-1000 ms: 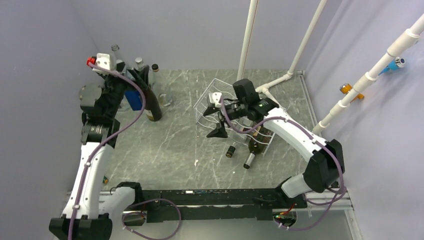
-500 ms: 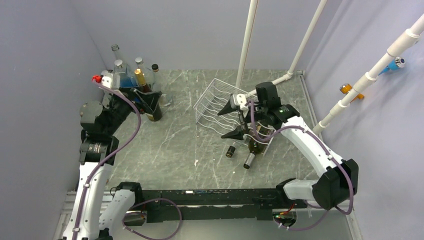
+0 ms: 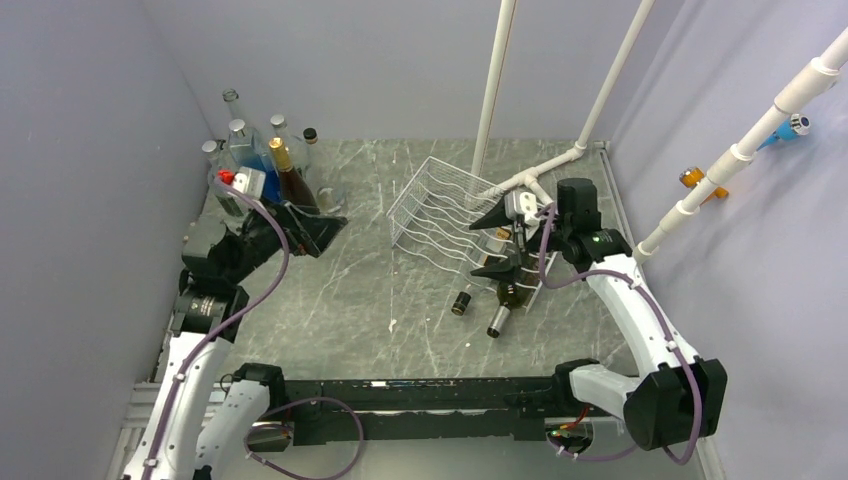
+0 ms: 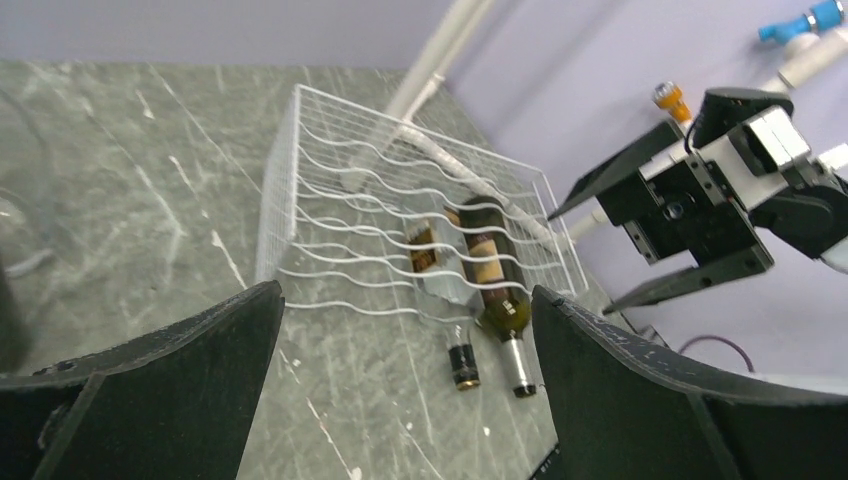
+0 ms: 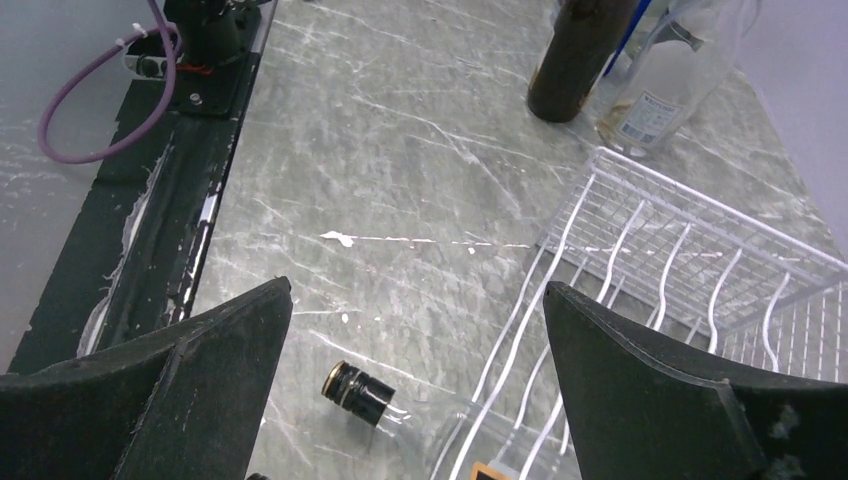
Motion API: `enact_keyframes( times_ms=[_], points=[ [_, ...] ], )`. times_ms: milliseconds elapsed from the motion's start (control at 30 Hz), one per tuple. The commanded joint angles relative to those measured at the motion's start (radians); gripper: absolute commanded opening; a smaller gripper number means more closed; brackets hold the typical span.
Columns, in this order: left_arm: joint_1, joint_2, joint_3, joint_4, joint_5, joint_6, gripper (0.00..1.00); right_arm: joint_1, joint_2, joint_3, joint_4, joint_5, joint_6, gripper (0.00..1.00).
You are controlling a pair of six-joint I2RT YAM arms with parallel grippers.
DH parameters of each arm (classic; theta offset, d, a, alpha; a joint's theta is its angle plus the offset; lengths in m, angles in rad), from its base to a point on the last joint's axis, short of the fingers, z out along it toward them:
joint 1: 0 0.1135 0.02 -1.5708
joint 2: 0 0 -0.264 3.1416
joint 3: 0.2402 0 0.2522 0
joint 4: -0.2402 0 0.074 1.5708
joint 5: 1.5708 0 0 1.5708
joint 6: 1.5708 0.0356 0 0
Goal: Take the wine bottle off the wine rack
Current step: Place the wine bottle at the center of the board, then pick up the wine bottle from the wine rack.
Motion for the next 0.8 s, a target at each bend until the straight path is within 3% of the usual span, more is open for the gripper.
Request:
enact_keyframes(
  times_ms=[0, 333, 767],
  points=[
    [-0.082, -0.013, -0.026, 0.038, -0.001, -0.033, 1.0, -0.048, -0.044, -0.028, 0.033, -0.089, -0.005, 1.0],
    [-0.351, 0.012, -0.065, 0.058, -0.148, 0.011, 0.99, -0.162, -0.102, -0.075, 0.046, -0.141, 0.017, 0.99],
    [-0.533, 0.084, -0.145, 0.117, -0.26, -0.009, 1.0, -0.23, -0.102, -0.097, 0.068, -0.149, 0.033, 0.99]
  ],
)
